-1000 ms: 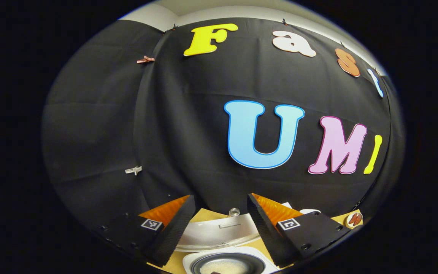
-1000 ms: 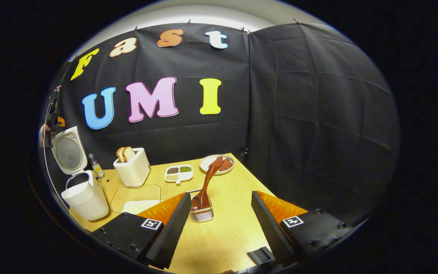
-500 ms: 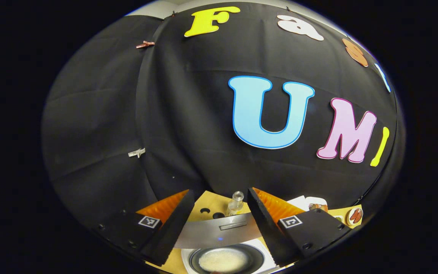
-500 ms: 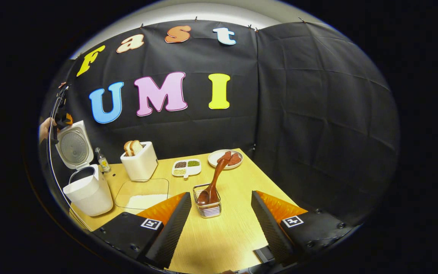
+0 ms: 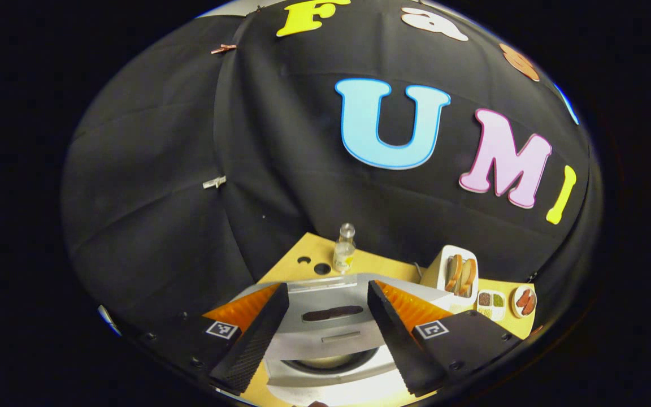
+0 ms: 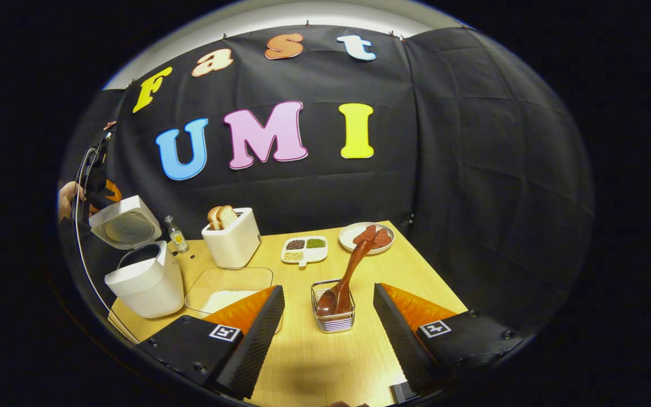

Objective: Close the left gripper, press the button to open the rice cooker; take a wooden spoon from the chopstick holder with the right hand, scoop a spoonful of rice and pour it into the rice cooker, then put the wooden spoon back into the chopstick holder.

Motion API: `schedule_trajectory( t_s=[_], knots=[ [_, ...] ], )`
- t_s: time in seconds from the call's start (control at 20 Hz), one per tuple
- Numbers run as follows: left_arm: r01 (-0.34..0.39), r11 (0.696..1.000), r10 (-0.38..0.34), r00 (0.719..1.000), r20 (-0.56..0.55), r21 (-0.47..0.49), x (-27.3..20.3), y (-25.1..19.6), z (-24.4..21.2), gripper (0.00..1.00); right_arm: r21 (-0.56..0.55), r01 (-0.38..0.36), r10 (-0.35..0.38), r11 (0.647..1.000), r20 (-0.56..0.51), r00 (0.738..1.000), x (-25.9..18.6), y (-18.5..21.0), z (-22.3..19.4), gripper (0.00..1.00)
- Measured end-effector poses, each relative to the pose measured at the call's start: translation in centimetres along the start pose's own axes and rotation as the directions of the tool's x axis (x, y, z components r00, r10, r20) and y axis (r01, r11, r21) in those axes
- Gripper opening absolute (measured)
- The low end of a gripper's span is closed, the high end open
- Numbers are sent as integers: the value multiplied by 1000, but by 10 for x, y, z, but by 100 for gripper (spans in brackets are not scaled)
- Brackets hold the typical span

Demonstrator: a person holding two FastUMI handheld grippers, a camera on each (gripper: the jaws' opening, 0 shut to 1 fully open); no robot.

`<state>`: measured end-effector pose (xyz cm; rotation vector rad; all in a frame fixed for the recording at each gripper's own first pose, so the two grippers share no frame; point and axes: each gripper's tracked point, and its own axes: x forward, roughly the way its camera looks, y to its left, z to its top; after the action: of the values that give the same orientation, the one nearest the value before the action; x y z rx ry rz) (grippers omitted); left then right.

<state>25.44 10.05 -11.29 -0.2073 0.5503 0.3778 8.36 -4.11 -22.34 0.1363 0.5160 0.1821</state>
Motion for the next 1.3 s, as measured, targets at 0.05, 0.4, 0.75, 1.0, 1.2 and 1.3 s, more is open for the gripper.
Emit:
schedule_trajectory(
  t_s=[0.05,0.4,0.75,1.0,1.2,1.3],
  knots=[
    [-4,1000,3,1000,-22,-14,-1,-1,-18,98,-5,-15,15,1000,-9,1000,2,0,-2,98],
    [-61,998,61,996,-69,3,7,-9,-99,98,-18,-90,90,996,-39,995,20,-10,-2,99],
    [-104,995,104,993,-59,12,24,-8,-144,100,-36,-153,150,988,-79,986,37,-28,-9,99],
    [-121,993,121,993,-14,11,23,-8,-144,100,-40,-207,200,977,-138,970,44,-32,-31,99],
    [-102,994,100,993,55,27,16,-12,-147,100,-46,-213,206,976,-119,971,36,-36,-23,99],
    [-95,994,90,991,98,46,7,-14,-151,100,-45,-192,188,980,-82,979,34,-36,-16,99]
  ],
)
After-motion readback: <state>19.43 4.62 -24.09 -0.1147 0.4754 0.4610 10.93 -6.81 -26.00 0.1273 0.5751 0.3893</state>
